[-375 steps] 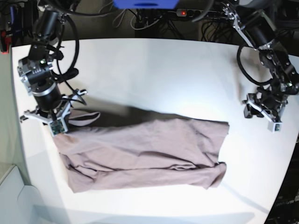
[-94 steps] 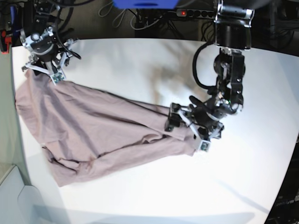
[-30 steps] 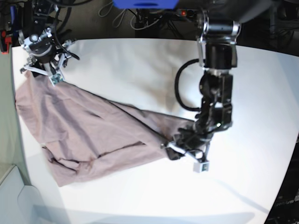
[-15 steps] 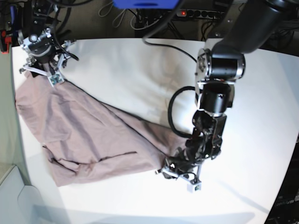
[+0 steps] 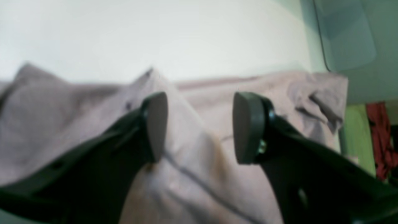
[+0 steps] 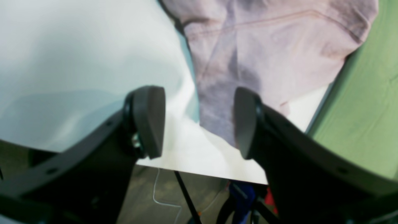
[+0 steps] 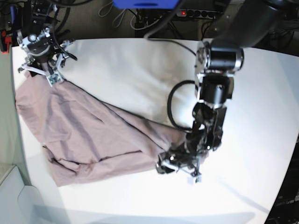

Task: Layout the t-shirt on the table in an organized manner, then fold the t-shirt properly
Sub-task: 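Pull the held shirt edge with the left gripper toward the hem, then move the right gripper over the shirt middle and grasp the fabric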

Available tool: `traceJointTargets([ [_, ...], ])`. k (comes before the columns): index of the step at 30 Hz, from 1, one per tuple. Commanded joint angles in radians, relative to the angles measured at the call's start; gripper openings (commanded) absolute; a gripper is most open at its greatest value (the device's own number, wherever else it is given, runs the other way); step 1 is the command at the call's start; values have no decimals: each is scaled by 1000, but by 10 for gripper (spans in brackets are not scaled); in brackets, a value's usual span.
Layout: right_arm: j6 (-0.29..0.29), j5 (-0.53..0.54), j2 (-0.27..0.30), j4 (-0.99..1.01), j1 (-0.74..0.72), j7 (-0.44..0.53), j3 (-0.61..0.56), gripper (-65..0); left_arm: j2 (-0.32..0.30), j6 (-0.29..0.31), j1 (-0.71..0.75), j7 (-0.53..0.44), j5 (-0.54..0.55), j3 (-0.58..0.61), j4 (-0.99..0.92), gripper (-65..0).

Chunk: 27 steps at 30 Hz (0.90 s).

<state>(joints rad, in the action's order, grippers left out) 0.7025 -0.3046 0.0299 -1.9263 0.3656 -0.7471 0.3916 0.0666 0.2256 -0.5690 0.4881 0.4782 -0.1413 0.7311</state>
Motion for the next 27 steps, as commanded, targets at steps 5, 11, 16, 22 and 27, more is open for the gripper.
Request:
traceJointTargets([
  [5,-4,5,8,-20,5,11,11,-296,-3,10,117,40,-5,1,244,-456],
  [11,-4,5,8,-22,-4,11,11,-296,-3,11,185,34,-152,-5,261,-455],
  [16,-4,5,6,-45,-27,11,11,-296,-37,13,180,-59,-180,-5,160,-455],
  [22,-4,5,6,-51,-32,11,8,-296,-89,7,160,-119,-180,-5,48,-455],
  [27,-4,5,0,-89,-73,11,5,-292,-152,11,168,-114,-180,-7,40,-455],
])
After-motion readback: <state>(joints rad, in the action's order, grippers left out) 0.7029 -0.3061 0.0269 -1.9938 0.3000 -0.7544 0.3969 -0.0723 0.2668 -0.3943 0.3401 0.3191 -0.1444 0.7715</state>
